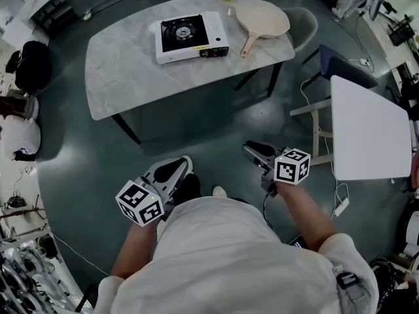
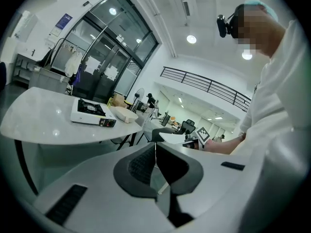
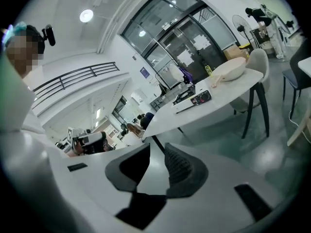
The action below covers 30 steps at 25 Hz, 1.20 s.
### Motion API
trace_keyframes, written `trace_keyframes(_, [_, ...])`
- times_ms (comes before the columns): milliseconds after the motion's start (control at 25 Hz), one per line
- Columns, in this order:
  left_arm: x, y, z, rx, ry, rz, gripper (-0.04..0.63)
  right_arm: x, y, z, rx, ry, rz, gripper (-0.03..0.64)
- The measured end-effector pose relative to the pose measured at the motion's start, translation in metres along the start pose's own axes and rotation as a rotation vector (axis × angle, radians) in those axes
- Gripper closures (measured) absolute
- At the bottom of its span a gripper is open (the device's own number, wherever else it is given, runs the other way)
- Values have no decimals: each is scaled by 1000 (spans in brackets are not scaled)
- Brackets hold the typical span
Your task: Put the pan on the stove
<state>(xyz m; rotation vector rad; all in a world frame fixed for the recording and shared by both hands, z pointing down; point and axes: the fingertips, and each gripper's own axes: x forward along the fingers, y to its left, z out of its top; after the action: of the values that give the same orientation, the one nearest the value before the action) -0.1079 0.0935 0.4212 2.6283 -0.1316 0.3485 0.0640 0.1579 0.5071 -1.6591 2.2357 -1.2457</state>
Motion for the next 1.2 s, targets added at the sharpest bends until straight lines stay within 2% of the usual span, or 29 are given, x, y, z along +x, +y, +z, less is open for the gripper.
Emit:
trace_keyframes(240, [9, 72, 62, 47, 16, -77, 575, 51, -24, 72, 191, -105, -26, 486])
trace_keyframes(400, [17, 108, 87, 114, 58, -133, 575, 69, -47, 121, 258, -199, -18, 459])
trace_keyframes(600, [31, 145, 105, 95, 68, -148, 575, 72, -107, 147, 446, -244, -116, 442])
trace_keyframes(680, [43, 154, 112, 90, 66, -147, 575, 73, -134, 167, 479, -269, -118, 435])
trace_keyframes(840, [72, 173, 130, 91, 60, -113, 575, 91, -191, 213, 557, -321, -47, 405])
trace_keyframes(1200, [163, 180, 193, 78, 26, -8, 575, 140, -330, 295, 681, -295, 43, 325])
